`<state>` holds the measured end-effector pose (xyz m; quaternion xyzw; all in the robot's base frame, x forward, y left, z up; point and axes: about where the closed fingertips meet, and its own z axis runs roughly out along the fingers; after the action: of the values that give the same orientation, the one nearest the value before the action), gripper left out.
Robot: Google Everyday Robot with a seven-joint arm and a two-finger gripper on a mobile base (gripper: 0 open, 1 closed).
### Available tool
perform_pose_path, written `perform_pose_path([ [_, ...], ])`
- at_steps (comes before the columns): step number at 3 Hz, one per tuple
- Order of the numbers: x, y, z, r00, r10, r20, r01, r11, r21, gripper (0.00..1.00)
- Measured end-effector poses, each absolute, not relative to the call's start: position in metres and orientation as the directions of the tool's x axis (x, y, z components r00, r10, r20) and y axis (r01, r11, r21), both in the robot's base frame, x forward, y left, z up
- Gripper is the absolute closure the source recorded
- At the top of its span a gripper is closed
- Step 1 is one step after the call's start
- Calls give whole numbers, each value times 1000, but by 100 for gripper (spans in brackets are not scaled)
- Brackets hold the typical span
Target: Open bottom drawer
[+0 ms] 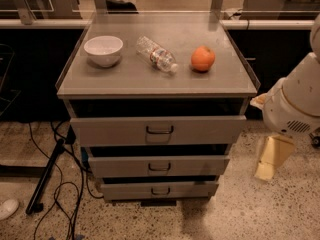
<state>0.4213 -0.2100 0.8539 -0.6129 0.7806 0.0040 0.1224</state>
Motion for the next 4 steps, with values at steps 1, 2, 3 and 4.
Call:
perform_pose_path([
  [1,409,-188,785,-220,-948,-231,-965,247,-95,0],
  [2,409,-174,733,-216,-944,-248,-968,240,-74,0],
  [3,409,-174,732,-216,-944,-248,-968,240,-74,0],
  [4,400,-160,713,-212,-941,-265,-967,240,-79,0],
])
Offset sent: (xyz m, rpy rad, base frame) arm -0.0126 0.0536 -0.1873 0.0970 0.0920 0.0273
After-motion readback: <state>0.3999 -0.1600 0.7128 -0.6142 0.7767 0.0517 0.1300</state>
